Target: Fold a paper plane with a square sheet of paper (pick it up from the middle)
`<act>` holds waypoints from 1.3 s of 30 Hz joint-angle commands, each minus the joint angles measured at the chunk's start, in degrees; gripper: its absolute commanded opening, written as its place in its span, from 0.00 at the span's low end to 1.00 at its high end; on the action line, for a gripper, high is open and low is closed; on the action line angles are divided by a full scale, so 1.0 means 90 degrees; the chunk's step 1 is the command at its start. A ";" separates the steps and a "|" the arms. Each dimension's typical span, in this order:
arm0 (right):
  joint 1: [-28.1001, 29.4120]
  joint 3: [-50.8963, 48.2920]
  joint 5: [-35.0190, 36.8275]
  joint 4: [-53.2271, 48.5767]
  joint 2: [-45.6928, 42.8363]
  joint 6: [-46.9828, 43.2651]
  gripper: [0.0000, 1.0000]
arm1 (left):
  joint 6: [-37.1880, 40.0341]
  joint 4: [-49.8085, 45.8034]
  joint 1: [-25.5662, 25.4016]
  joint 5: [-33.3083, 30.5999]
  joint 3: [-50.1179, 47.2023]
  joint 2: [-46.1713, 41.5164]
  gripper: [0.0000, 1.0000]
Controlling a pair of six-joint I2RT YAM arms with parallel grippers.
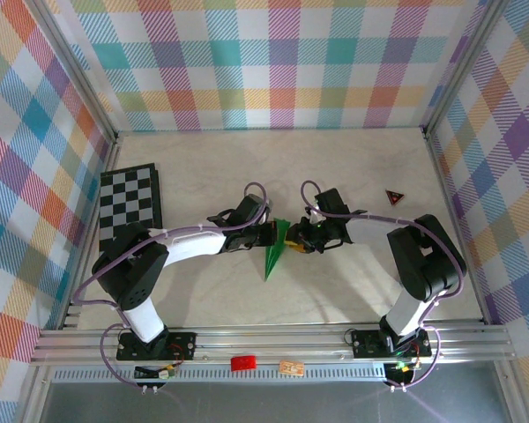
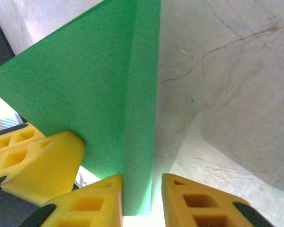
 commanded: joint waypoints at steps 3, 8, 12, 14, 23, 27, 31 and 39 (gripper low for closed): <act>0.0036 0.0151 0.0036 -0.0209 0.0105 -0.0165 0.19 | 0.0192 -0.0310 -0.0113 -0.0051 0.0197 -0.0140 0.07; 0.0031 0.0135 0.0047 -0.0198 0.0141 -0.0152 0.15 | 0.0224 -0.0409 -0.0146 -0.0076 0.0180 -0.0229 0.09; 0.0025 0.0127 0.0046 -0.0196 0.0156 -0.0153 0.13 | 0.0221 -0.0452 -0.0162 -0.0022 0.0179 -0.0260 0.14; 0.0029 0.0125 0.0046 -0.0202 0.0166 -0.0159 0.13 | 0.0222 -0.0501 -0.0175 -0.0007 0.0186 -0.0304 0.17; 0.0030 0.0156 0.0043 -0.0188 0.0171 -0.0162 0.13 | 0.0093 -0.0724 -0.0237 0.0254 0.0028 -0.0668 0.30; 0.0025 0.0162 0.0034 -0.0180 0.0190 -0.0163 0.13 | 0.0035 -0.0747 -0.0326 0.0411 -0.0165 -0.0833 0.32; 0.0030 0.0159 0.0036 -0.0172 0.0186 -0.0162 0.13 | 0.0018 -0.0721 -0.0472 0.0289 -0.0320 -0.1072 0.34; 0.0030 0.0149 0.0046 -0.0186 0.0166 -0.0160 0.13 | 0.0122 -0.0904 -0.0517 0.0453 -0.0270 -0.0781 0.36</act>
